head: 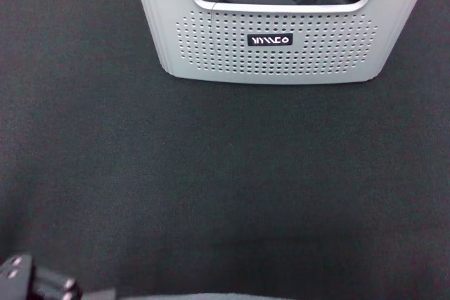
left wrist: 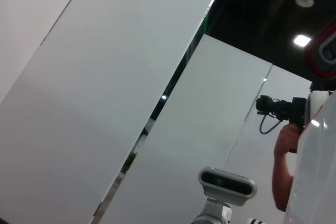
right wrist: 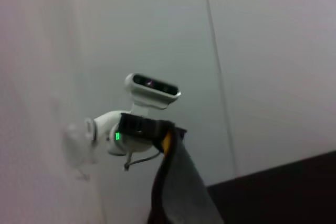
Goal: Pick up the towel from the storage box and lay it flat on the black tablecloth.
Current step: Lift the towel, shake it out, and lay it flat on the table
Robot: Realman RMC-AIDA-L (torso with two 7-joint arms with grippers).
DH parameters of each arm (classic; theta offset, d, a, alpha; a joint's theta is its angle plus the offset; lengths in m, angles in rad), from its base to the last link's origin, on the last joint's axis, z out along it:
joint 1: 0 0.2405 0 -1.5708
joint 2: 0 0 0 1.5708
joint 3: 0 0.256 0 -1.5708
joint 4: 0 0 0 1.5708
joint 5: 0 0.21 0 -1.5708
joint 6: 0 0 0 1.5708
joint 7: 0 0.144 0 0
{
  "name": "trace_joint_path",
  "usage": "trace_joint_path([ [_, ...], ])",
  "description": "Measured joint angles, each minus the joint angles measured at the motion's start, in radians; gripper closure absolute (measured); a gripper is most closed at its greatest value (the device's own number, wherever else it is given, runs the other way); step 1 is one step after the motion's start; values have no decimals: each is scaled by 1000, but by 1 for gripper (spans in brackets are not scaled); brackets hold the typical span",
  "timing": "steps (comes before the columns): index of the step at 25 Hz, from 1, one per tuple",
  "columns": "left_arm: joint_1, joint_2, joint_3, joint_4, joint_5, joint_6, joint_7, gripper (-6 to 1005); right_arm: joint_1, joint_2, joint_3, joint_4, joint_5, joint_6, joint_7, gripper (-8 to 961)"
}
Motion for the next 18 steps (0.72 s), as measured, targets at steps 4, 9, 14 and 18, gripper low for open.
trace_joint_path([
  [4,-163,-19,-62,-189,83,-3,-5,970,38,6,53,135,-2,-4,-12,941],
  [9,-452,5,-159,-616,218,-4,52,970,157,21,103,330,-48,-10,-35,941],
  [14,-668,19,-233,-885,359,-9,158,970,325,43,178,552,-145,-18,-52,941],
  [18,-714,7,-235,-899,405,-46,183,969,414,50,225,688,-188,-24,-102,941],
])
